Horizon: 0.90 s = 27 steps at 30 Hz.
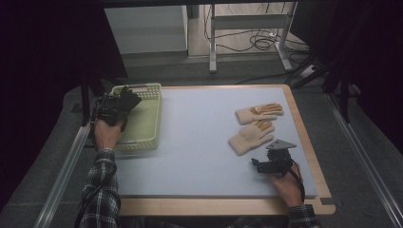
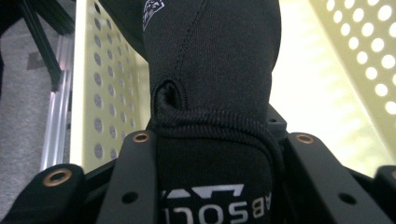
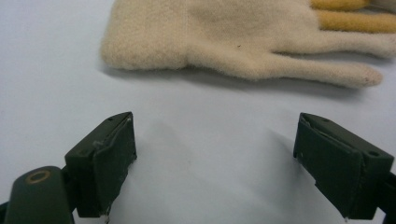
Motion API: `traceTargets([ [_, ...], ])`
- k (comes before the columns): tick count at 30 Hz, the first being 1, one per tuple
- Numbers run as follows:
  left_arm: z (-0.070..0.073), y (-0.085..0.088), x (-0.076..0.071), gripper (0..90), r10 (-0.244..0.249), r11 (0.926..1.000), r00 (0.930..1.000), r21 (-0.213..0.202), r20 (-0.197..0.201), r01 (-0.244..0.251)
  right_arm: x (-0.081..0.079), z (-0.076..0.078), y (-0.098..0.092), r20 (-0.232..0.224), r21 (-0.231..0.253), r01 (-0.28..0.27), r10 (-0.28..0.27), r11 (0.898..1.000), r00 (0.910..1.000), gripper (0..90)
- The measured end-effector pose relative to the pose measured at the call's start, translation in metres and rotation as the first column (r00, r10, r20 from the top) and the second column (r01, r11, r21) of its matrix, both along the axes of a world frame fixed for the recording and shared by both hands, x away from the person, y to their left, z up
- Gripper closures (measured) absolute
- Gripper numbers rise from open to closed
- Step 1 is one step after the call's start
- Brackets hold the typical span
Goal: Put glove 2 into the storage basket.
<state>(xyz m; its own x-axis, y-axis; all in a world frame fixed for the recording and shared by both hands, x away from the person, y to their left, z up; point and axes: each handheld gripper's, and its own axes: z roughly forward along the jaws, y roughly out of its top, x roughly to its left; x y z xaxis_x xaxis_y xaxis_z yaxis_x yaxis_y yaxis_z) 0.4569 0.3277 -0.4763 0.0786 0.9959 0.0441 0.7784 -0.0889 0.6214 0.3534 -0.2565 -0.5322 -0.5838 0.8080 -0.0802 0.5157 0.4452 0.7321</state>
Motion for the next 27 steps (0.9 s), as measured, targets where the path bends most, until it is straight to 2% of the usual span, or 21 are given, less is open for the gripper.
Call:
traceTargets([
  [4, -0.001, 0.0, 0.005, 60.7, 0.004, 0.9999, 0.9998, 0.015, -0.018, -0.003, 0.0, 0.0, 0.0, 0.001, -0.001, 0.0, 0.0, 1.0, 1.0, 12.7],
  [10, -0.009, 0.004, 0.011, 56.6, 0.006, 0.9999, 0.9979, 0.016, -0.064, -0.005, 0.0, 0.0, 0.0, -0.002, 0.001, 0.0, 0.0, 1.0, 1.0, 12.7],
  [12, -0.01, 0.005, 0.012, 54.6, 0.007, 1.0, 0.9977, 0.007, -0.067, -0.006, 0.0, 0.0, 0.0, -0.003, 0.002, 0.0, 0.0, 1.0, 1.0, 12.7],
  [13, -0.01, 0.006, 0.013, 51.1, 0.005, 1.0, 0.9973, 0.0, -0.074, -0.005, 0.0, 0.0, 0.0, -0.003, 0.002, 0.0, 0.0, 1.0, 1.0, 12.7],
  [14, -0.011, 0.007, 0.014, 38.9, 0.003, 1.0, 0.9959, 0.008, -0.09, -0.002, 0.0, 0.0, 0.0, -0.002, 0.001, 0.0, 0.0, 1.0, 1.0, 12.7],
  [15, -0.011, 0.007, 0.014, 33.9, 0.003, 1.0, 0.9959, 0.008, -0.09, -0.002, 0.0, 0.0, 0.0, -0.002, 0.001, 0.0, 0.0, 1.0, 1.0, 12.7],
  [16, -0.011, 0.007, 0.014, 33.9, 0.001, 0.9998, 0.9961, 0.02, -0.089, 0.001, 0.0, 0.0, 0.0, -0.002, 0.001, 0.0, 0.0, 1.0, 1.0, 12.7],
  [17, -0.011, 0.007, 0.014, 29.2, 0.0, 0.9998, 0.9969, 0.019, -0.079, 0.002, 0.0, 0.0, 0.0, -0.002, 0.002, 0.0, 0.0, 1.0, 1.0, 12.7],
  [20, -0.009, 0.007, 0.012, 16.5, 0.006, 1.0, 0.9968, 0.008, -0.08, -0.005, 0.0, 0.0, 0.0, -0.002, 0.001, 0.0, 0.0, 1.0, 1.0, 12.7],
  [27, -0.005, 0.007, 0.008, 8.5, -0.012, 0.9999, 0.9973, -0.001, -0.073, 0.012, 0.0, 0.0, 0.0, -0.001, 0.0, 0.0, 0.0, 1.0, 1.0, 12.7],
])
